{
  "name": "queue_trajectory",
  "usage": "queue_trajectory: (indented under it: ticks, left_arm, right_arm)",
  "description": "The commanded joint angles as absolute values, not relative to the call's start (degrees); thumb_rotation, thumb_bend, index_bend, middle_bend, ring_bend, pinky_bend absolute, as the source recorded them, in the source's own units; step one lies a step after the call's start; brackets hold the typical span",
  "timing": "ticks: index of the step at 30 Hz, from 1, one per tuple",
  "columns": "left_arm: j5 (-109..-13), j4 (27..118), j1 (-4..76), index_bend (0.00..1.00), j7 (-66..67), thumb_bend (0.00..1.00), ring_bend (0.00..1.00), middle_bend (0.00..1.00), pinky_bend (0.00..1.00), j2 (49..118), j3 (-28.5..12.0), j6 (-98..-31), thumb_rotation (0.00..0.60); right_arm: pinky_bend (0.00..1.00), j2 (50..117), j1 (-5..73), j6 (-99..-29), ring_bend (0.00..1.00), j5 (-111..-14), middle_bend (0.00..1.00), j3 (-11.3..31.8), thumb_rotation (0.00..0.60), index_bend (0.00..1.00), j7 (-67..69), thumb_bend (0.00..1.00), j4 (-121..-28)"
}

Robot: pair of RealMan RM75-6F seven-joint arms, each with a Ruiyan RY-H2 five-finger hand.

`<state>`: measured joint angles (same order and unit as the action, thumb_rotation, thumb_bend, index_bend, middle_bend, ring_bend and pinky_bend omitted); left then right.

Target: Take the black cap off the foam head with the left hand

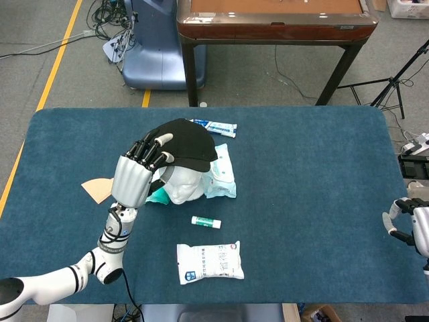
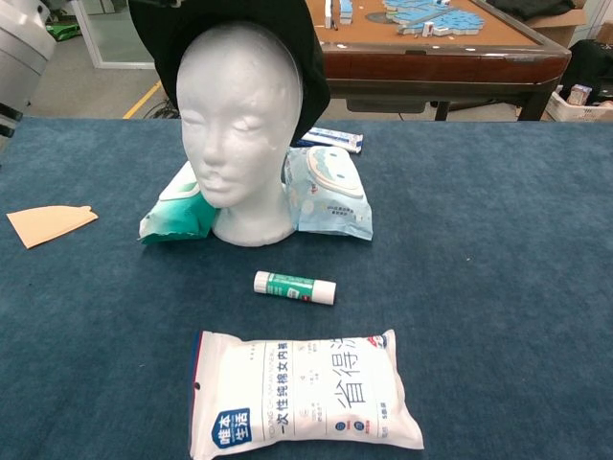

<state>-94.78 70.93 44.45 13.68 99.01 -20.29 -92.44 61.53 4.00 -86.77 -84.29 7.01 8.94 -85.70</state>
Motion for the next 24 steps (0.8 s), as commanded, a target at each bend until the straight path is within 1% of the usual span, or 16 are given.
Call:
queue_trajectory:
  ticks: [1, 10, 20, 24]
  left_arm:
    - [-93.91, 71.54, 44.96, 0.59, 14.11, 0.36, 0.18, 0.28, 0.43, 98.8, -20.76, -91.58, 0.6]
    - [-91.79, 72.52, 46.07, 0.59, 16.21, 0.36, 0.18, 0.28, 0.43, 98.06, -22.11, -89.99, 0.6]
    - [-87.42, 72.35, 47.45, 0.6, 17.92, 0.36, 0.18, 0.28, 0.43, 97.23, -24.3, -87.07, 0.6]
    - [-84.23, 72.68, 47.36, 0.6, 20.35, 0.36, 0.18, 0.28, 0.43, 97.18, -25.36, -86.05, 0.6]
  right_arm:
    - [0.56, 61.46, 4.0, -86.8, 0.51, -84.25, 0.6, 7.06, 0.6, 0.75, 9.06, 0.44, -85.64]
    - [0.56, 61.54, 4.15, -86.56, 0.51, -84.47, 0.6, 6.82, 0.6, 0.75, 9.0, 0.44, -85.63]
    - [0.56, 61.77, 4.49, -86.07, 0.51, -84.46, 0.6, 6.74, 0.6, 0.75, 8.82, 0.44, -85.54]
    - [0.56, 61.79, 4.44, -86.11, 0.51, -84.49, 0.6, 6.65, 0.6, 0.75, 8.87, 0.44, -85.49]
